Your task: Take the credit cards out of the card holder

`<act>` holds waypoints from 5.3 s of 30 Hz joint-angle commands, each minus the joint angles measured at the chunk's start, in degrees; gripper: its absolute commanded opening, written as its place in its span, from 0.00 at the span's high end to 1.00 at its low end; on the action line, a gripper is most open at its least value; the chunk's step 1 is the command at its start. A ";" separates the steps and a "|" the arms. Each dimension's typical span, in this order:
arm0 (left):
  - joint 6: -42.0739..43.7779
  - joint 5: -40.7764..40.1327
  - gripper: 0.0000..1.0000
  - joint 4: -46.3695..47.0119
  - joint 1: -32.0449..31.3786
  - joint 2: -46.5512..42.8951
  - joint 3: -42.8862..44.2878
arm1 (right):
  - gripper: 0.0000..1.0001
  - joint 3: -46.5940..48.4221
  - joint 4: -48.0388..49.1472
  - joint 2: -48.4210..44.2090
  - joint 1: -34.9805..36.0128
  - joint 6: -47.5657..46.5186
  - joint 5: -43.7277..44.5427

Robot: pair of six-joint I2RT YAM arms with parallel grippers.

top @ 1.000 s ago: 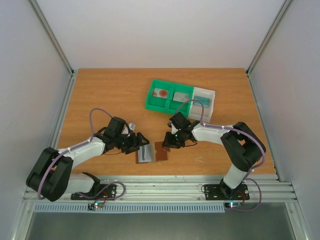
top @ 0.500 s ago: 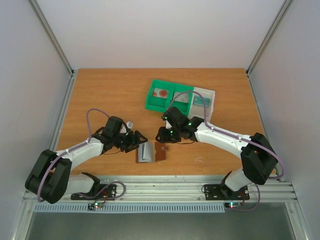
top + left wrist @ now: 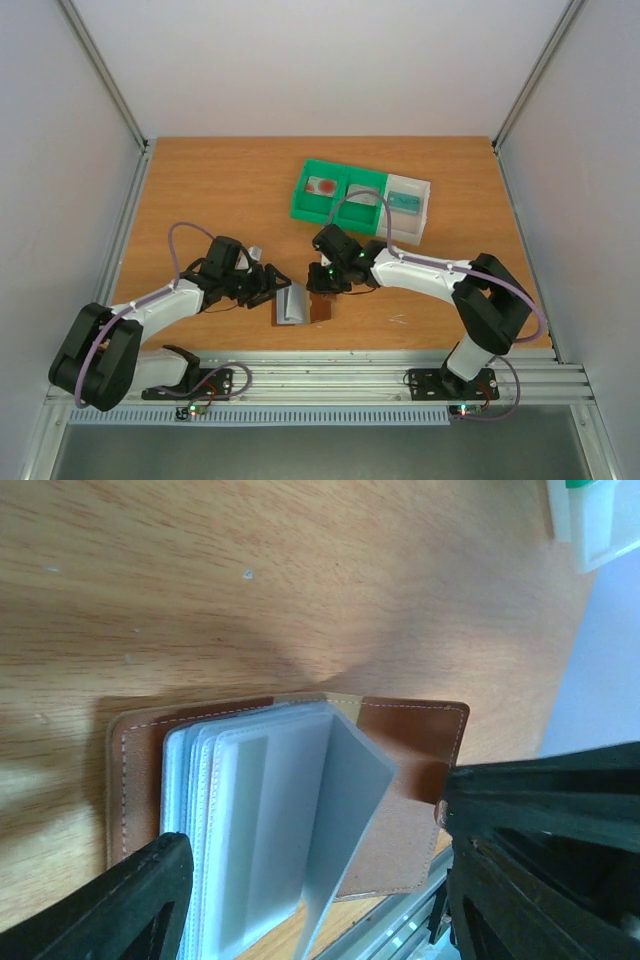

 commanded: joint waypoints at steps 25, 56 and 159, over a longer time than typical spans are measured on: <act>-0.60 4.47 0.29 13.13 0.24 5.68 0.58 | 0.92 -8.05 9.25 5.65 0.12 -0.68 2.20; 2.69 1.72 0.28 8.59 0.24 4.95 -0.86 | 0.92 -7.89 8.90 5.43 0.12 -0.92 2.79; -12.29 4.77 0.28 24.01 -10.36 10.54 4.19 | 0.72 -13.54 -3.24 -24.65 -0.41 -1.13 13.46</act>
